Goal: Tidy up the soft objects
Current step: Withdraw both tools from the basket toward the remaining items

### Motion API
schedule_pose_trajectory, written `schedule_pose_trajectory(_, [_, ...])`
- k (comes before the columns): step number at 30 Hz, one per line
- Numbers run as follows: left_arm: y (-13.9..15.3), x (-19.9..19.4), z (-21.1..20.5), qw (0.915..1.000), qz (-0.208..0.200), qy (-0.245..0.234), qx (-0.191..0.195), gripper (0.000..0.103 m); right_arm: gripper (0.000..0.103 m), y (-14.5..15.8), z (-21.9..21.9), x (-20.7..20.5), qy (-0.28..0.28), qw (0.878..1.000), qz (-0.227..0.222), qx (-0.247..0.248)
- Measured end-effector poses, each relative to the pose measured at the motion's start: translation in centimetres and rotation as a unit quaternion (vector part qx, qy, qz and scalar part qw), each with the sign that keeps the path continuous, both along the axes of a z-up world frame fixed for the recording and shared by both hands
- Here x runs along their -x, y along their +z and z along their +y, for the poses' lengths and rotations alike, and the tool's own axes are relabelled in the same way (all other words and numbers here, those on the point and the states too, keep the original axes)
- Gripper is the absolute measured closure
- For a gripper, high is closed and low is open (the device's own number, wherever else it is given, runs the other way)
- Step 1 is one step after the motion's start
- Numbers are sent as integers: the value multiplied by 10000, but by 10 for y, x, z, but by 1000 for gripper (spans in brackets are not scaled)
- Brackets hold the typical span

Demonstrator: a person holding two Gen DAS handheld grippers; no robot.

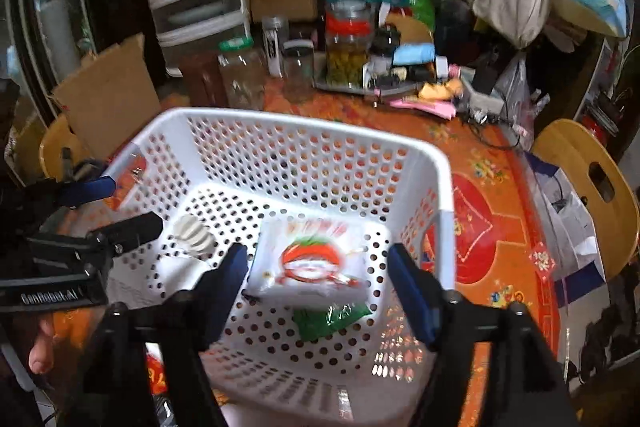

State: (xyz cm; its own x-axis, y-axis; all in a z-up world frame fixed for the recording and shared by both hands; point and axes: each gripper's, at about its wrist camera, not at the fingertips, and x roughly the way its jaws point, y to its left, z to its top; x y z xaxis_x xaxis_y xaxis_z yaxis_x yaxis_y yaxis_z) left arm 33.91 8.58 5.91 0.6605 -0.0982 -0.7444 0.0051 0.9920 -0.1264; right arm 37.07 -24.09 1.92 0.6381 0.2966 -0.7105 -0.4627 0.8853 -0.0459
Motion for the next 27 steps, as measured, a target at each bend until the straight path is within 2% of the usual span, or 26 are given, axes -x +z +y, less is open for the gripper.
schedule_pose_trajectory(2, [12,23,-1,9998,-164,-39,-62,19,28,8,-13,19,2,9997,-158,-174])
schedule_pose_trajectory(3, [17,35,-1,9997,-242,-72,-79,15,25,10,-19,27,27,9993,-214,-290])
schedule_pose_trajectory(5, [24,61,2,9989,-445,-83,80,13,22,14,-33,45,70,9980,-288,-564])
schedule_pose_trajectory(9, [14,117,10,9983,-511,-167,227,10,20,0,-71,96,-17,9933,-326,-1113])
schedule_pose_trajectory(11, [-7,152,14,9985,-479,-124,222,6,13,-24,-88,127,-66,9912,-317,-1287])
schedule_pose_trajectory(16, [-68,201,11,9974,-259,-201,645,6,13,-100,-98,176,-202,9876,212,-1542])
schedule_pose_trajectory(20, [-101,210,-6,9970,-94,-352,683,6,13,-129,-88,198,-202,9857,358,-1636])
schedule_pose_trajectory(24, [-112,207,-15,9956,-45,-393,848,6,13,-138,-67,215,86,9895,303,-1412])
schedule_pose_trajectory(27, [-112,200,-25,9955,-73,-453,824,6,13,-142,-56,220,252,9900,319,-1349])
